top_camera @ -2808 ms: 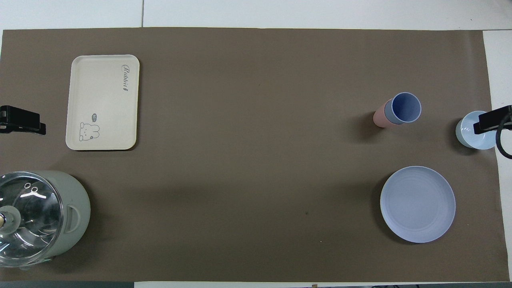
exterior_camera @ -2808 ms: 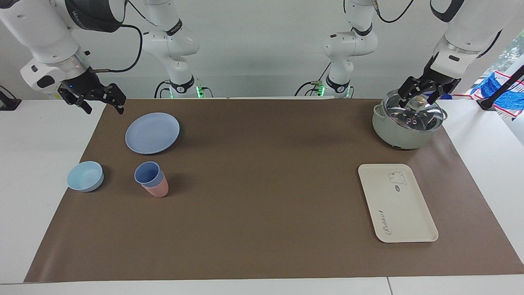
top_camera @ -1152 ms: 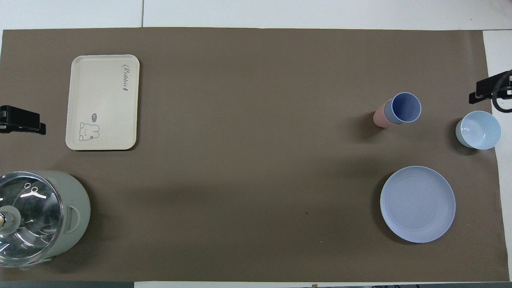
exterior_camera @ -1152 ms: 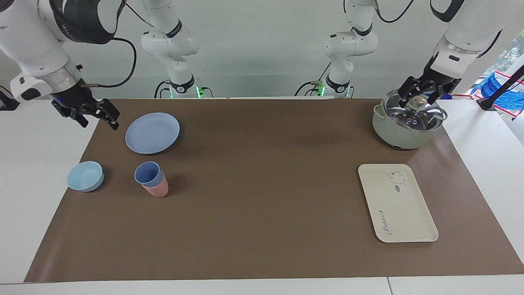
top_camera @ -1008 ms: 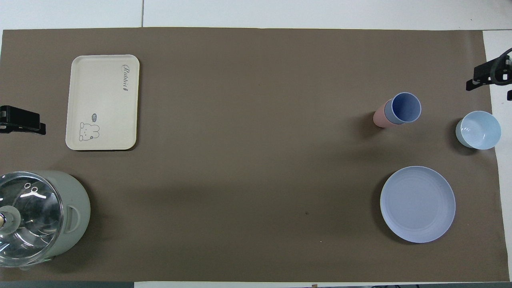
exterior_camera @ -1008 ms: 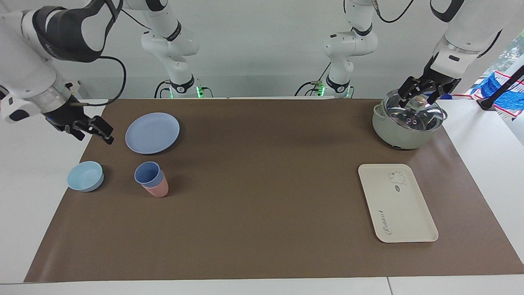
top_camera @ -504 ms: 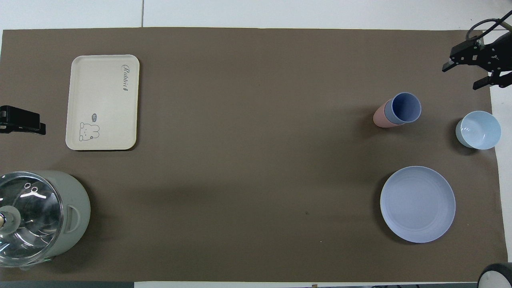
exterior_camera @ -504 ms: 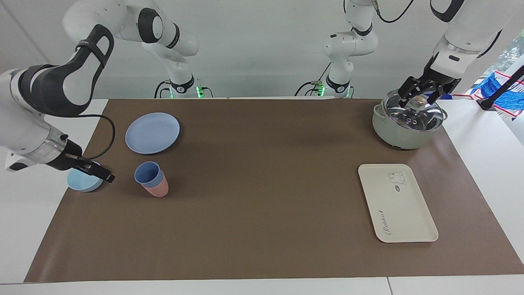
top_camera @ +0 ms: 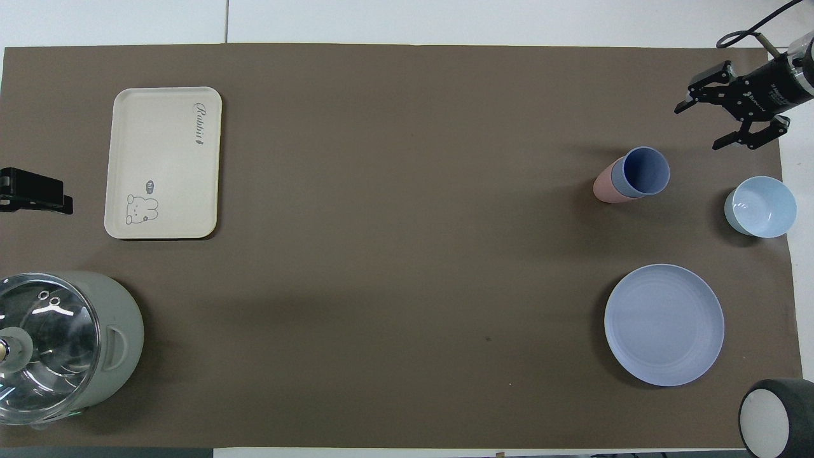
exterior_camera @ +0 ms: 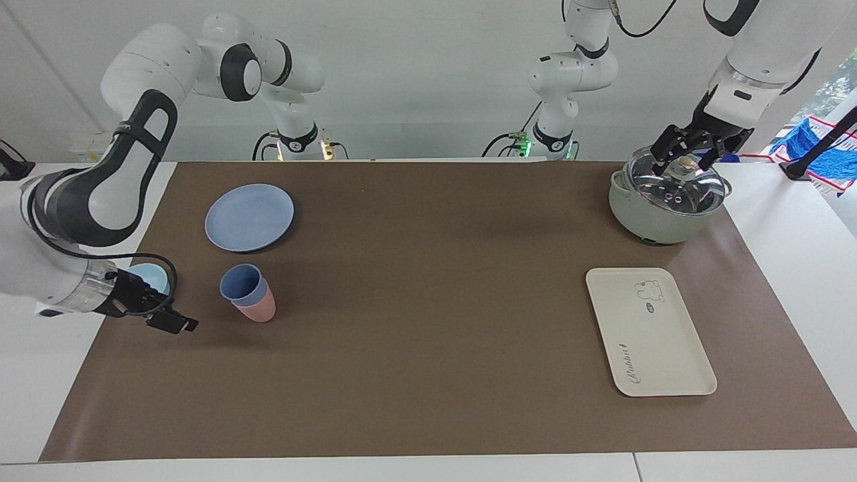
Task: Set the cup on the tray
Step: 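Move the right gripper toward the pink-and-blue cup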
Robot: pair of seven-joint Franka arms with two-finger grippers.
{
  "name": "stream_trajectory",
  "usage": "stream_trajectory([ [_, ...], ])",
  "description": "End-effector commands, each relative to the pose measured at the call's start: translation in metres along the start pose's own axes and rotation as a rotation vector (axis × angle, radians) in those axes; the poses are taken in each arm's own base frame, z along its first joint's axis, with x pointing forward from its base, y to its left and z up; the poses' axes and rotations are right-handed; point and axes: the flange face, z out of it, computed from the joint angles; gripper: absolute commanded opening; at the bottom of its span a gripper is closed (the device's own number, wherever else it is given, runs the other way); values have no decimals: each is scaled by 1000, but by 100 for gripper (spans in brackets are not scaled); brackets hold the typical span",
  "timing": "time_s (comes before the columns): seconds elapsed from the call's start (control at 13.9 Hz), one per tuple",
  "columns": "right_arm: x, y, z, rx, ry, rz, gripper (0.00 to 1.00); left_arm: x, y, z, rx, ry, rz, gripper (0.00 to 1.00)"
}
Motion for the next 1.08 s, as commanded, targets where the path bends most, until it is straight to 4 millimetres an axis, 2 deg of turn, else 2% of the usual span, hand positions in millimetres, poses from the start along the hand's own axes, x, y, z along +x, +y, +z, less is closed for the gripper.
stream_trajectory([
  [0.0,13,0,26,44,-60,78,100,-7,-1,-3,-7,-9,-14,100],
  [0.22,27,3,67,77,-141,133,100,-7,-1,-4,-8,-8,-14,100],
  [0.43,28,7,88,118,-232,237,100,-6,-1,-3,-8,-8,-14,100],
  [0.72,17,9,102,120,-347,322,100,-6,-1,-3,-8,-8,-14,100],
  [0.86,13,16,116,109,-383,341,100,-6,-1,-3,-8,-8,-14,100],
  [1.01,11,17,117,108,-388,346,100,-7,-1,-4,-8,-8,-14,100],
])
